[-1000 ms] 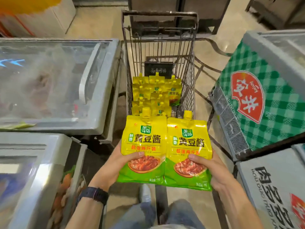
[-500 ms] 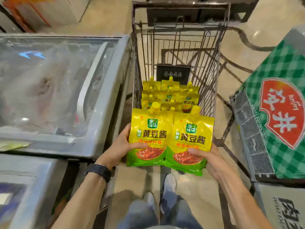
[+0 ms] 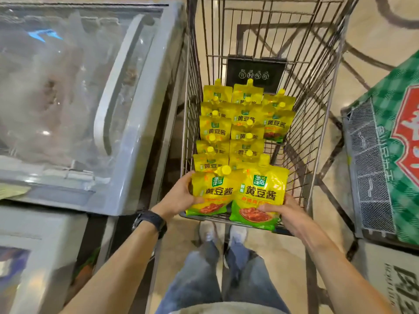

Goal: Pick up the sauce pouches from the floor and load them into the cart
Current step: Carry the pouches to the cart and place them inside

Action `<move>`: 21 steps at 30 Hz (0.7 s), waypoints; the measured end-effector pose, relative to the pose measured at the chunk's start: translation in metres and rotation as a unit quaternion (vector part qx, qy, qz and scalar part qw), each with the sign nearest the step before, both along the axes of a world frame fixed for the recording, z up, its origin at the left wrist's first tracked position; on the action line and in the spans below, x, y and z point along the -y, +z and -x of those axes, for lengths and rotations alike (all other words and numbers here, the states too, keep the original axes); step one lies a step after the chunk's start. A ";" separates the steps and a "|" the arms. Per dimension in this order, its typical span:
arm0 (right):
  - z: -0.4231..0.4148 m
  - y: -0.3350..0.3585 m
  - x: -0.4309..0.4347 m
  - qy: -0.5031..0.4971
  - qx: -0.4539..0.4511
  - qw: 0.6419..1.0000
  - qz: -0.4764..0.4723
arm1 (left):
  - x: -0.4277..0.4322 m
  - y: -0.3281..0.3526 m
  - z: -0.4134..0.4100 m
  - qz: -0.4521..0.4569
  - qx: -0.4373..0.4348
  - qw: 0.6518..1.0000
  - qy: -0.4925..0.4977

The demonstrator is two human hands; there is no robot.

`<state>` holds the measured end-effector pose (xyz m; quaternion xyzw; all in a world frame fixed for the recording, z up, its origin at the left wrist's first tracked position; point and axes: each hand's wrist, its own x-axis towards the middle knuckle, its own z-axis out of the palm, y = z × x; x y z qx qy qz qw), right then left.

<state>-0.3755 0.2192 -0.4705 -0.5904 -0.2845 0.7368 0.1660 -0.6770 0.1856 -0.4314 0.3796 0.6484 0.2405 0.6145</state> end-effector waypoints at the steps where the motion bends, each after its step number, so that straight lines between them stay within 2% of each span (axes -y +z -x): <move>1: 0.000 -0.004 -0.002 0.006 0.007 1.000 0.003 | -0.001 -0.007 0.000 -0.008 -0.014 1.000 0.001; 6: 0.001 -0.019 -0.015 0.023 0.026 0.999 -0.019 | -0.004 -0.029 -0.001 -0.064 -0.124 0.988 -0.072; 8: 0.004 -0.022 -0.015 0.063 0.074 0.994 -0.042 | 0.003 -0.039 -0.003 -0.104 -0.193 0.966 -0.135; 9: 0.005 -0.023 -0.012 0.092 0.101 0.989 -0.057 | 0.008 -0.044 -0.004 -0.082 -0.198 0.965 -0.152; 10: 0.006 -0.025 -0.008 0.118 0.121 0.983 -0.066 | 0.013 -0.050 -0.005 -0.056 -0.243 0.950 -0.190; 12: 0.002 -0.034 0.002 0.182 0.153 0.968 -0.081 | 0.019 -0.060 -0.009 -0.030 -0.351 0.882 -0.314; 13: 0.001 -0.040 0.006 0.228 0.172 0.953 -0.099 | 0.020 -0.061 -0.012 -0.024 -0.375 0.856 -0.354; 15: 0.002 -0.044 0.009 0.329 0.221 0.908 -0.138 | 0.019 -0.061 -0.024 -0.024 -0.397 0.827 -0.399; 18: 0.008 -0.041 0.010 0.431 0.321 0.819 -0.201 | 0.015 -0.069 -0.032 -0.038 -0.409 0.801 -0.436; 20: 0.010 -0.038 0.012 0.464 0.358 0.777 -0.229 | 0.010 -0.075 -0.028 -0.024 -0.400 0.800 -0.448; 21: 0.010 -0.037 0.012 0.470 0.357 0.770 -0.242 | 0.007 -0.077 -0.026 -0.015 -0.381 0.810 -0.446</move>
